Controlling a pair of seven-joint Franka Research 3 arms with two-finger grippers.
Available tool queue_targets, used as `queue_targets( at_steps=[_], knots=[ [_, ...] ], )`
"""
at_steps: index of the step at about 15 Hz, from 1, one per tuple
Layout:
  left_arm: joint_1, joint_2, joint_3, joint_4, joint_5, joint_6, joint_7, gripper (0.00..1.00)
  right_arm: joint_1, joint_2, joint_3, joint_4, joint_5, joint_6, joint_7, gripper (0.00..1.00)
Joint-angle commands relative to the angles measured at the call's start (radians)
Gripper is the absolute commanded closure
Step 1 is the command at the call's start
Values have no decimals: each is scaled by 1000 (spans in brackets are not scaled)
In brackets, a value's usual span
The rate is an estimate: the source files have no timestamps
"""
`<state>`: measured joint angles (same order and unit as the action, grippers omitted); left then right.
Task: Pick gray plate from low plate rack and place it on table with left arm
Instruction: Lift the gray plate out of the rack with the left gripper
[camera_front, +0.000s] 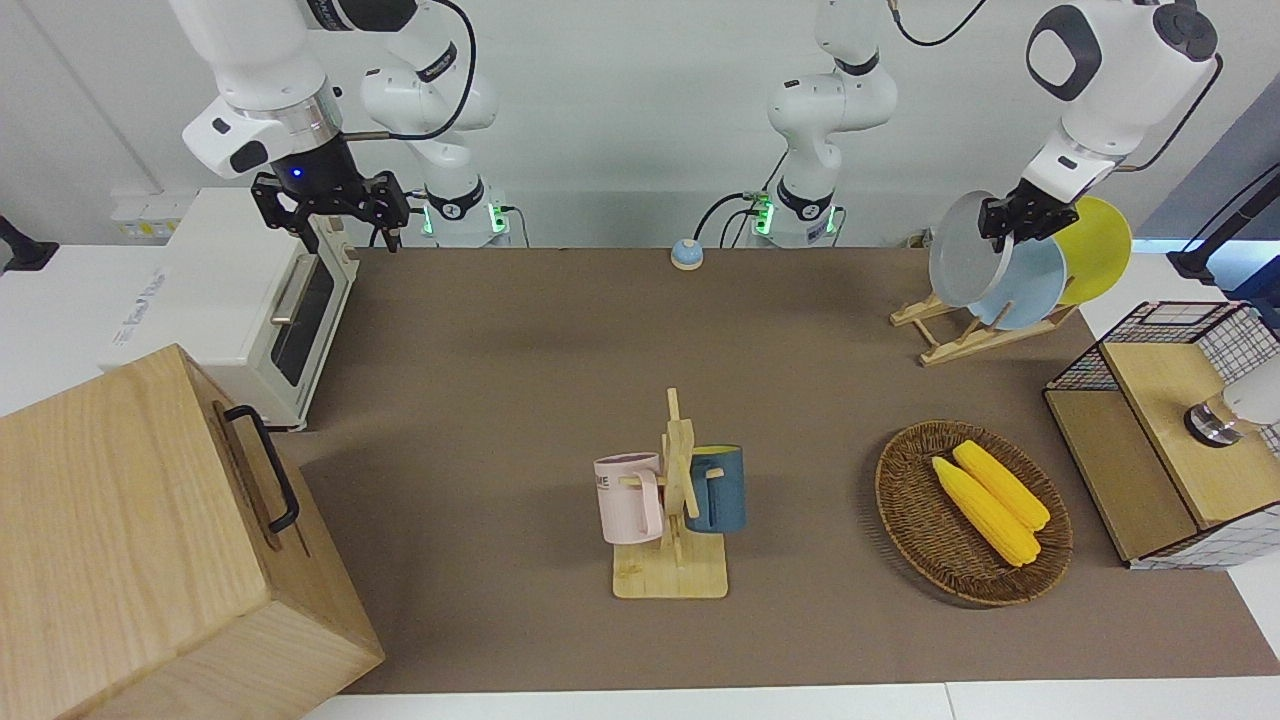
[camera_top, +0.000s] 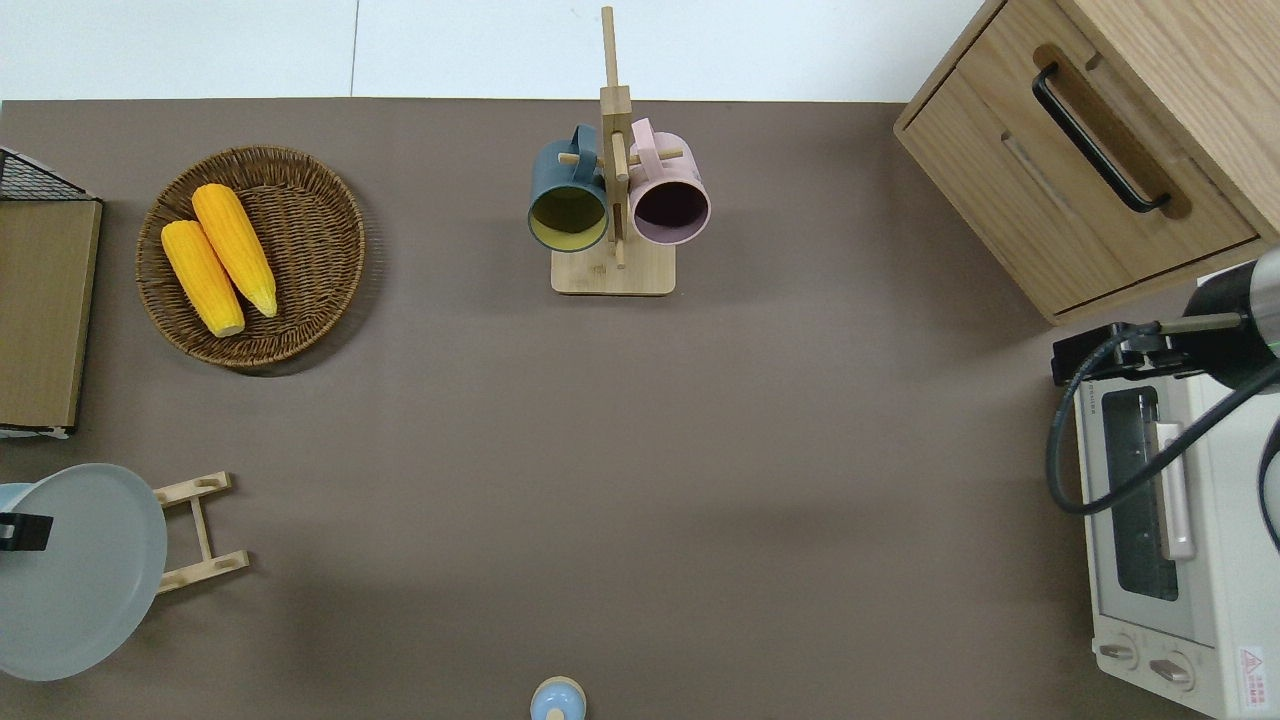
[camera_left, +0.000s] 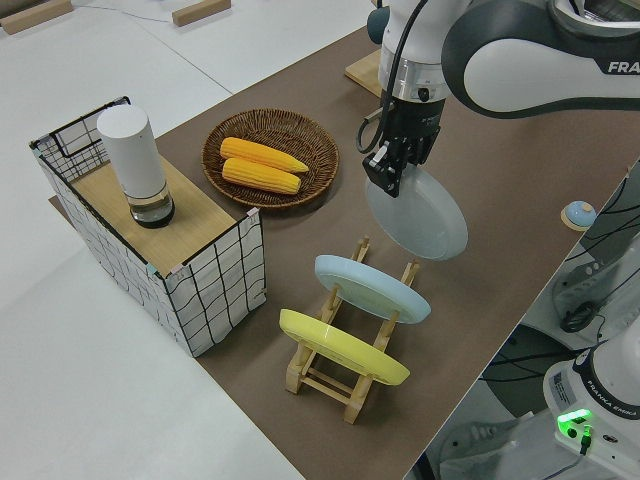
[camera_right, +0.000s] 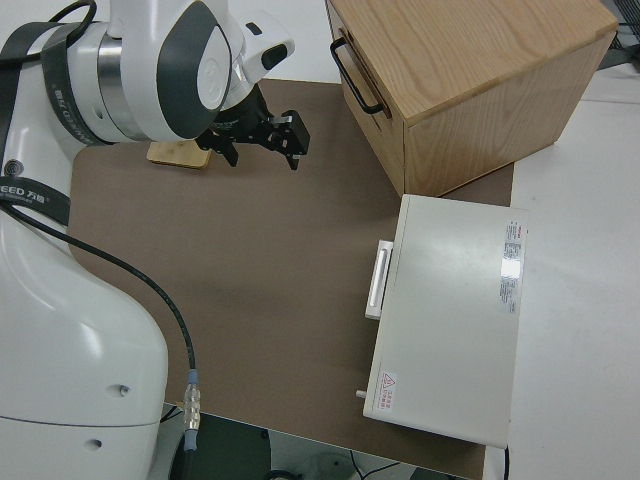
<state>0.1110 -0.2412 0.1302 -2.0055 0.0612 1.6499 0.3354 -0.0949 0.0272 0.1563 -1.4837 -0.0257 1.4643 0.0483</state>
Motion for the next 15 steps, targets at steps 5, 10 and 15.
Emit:
queue_targets(
  at_steps=[5, 10, 15],
  knots=[
    [-10, -16, -89, 54, -84, -177, -119, 1000, 8, 0, -6, 6, 3, -1, 4, 17],
    [-10, -10, -118, 39, -254, -199, -168, 1000, 8, 0, -6, 6, 3, -1, 4, 17],
    [-2, 31, -113, -16, -414, -174, -165, 1000, 8, 0, -6, 6, 3, -1, 4, 17]
  ],
)
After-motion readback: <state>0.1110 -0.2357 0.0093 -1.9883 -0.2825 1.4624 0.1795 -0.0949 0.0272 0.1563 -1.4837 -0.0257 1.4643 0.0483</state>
